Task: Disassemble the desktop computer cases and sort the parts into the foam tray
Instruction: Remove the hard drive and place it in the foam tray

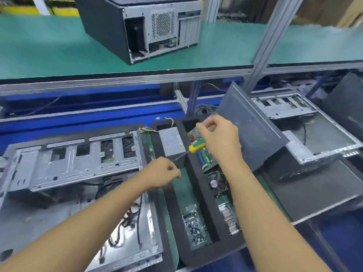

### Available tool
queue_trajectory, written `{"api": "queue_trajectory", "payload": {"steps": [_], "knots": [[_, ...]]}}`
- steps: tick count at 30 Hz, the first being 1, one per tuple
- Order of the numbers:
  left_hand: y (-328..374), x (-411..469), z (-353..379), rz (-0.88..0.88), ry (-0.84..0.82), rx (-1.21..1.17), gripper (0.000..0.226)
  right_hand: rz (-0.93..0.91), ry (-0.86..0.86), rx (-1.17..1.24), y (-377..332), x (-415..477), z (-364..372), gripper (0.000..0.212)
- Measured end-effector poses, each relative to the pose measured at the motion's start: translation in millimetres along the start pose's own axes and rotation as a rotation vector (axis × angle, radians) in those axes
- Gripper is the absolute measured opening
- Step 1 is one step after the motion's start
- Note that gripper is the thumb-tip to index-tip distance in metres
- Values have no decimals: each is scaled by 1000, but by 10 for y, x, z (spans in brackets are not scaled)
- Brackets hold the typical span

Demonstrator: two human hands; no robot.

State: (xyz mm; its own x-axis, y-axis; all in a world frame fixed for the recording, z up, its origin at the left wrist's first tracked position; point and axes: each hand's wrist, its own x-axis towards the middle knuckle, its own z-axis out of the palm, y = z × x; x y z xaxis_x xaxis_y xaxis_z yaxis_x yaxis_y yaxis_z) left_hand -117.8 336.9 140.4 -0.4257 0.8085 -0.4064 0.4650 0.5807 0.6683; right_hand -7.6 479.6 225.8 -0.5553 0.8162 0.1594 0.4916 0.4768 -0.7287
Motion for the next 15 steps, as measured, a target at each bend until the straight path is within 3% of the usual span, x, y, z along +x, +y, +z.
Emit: {"api": "queue_trajectory", "payload": {"steps": [4, 8, 11, 15], "knots": [[-539, -469, -403, -133, 89, -145, 52, 52, -100, 215, -335, 32, 328, 19], [-1302, -925, -513, -425, 16, -294, 43, 174, -253, 552, -516, -37, 713, 20], [-1782, -1066, -391, -527, 94, -806, 33, 292, -442, 824, -660, -210, 1051, 17], [-1823, -829, -178, -297, 337, -1495, 29, 505, -624, 1080, -758, -496, 1416, 8]]}}
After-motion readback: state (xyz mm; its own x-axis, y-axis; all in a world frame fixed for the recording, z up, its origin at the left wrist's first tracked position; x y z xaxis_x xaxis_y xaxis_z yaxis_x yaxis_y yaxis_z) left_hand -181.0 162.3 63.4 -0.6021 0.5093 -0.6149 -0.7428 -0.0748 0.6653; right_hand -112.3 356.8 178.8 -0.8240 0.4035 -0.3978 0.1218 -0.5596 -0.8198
